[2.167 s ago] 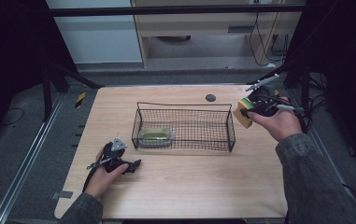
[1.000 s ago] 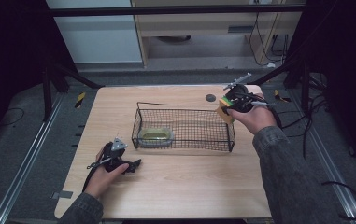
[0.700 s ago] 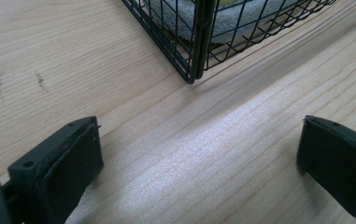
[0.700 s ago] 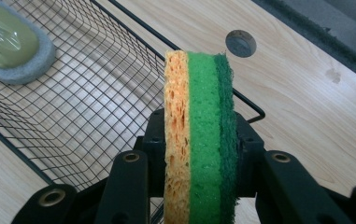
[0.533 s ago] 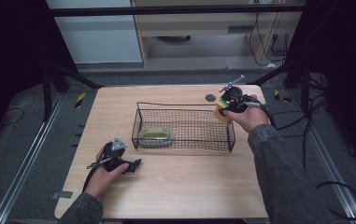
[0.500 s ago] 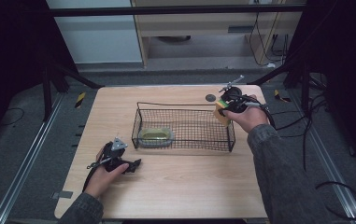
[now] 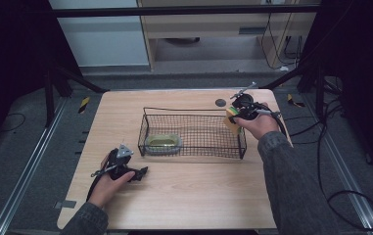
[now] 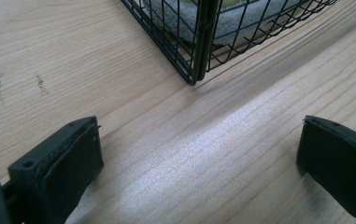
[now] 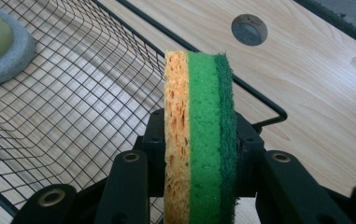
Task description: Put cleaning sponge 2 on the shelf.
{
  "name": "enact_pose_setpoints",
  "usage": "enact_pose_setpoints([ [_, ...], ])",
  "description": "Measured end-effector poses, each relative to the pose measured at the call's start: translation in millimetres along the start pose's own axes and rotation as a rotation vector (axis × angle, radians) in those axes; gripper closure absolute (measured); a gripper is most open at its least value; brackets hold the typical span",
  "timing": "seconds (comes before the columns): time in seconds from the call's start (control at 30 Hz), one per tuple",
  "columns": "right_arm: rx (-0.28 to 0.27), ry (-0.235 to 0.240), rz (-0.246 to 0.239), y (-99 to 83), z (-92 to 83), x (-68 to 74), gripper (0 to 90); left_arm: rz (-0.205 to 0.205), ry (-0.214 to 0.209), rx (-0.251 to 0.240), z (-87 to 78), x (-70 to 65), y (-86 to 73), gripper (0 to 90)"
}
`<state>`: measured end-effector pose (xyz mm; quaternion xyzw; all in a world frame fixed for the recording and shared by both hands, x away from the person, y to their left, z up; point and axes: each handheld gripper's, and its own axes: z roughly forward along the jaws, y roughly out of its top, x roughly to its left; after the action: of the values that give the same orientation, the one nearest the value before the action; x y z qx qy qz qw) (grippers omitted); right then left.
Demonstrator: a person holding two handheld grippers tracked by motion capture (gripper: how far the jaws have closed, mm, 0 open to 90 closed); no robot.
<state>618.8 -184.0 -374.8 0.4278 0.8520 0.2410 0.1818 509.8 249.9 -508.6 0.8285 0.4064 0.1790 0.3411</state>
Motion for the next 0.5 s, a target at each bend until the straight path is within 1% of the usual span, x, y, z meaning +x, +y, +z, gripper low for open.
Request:
enact_pose_setpoints([
  [0.2, 0.011, 0.007, 0.003, -4.7, 3.6, -0.2, 65.6, 0.001, 0.000, -0.001, 0.2, 0.2, 0.0, 0.0],
  [0.5, 0.023, 0.007, 0.000, -6.8, 7.6, 0.6, 65.6, 0.002, -0.001, -0.001, 0.3, 0.3, 0.1, 0.0],
])
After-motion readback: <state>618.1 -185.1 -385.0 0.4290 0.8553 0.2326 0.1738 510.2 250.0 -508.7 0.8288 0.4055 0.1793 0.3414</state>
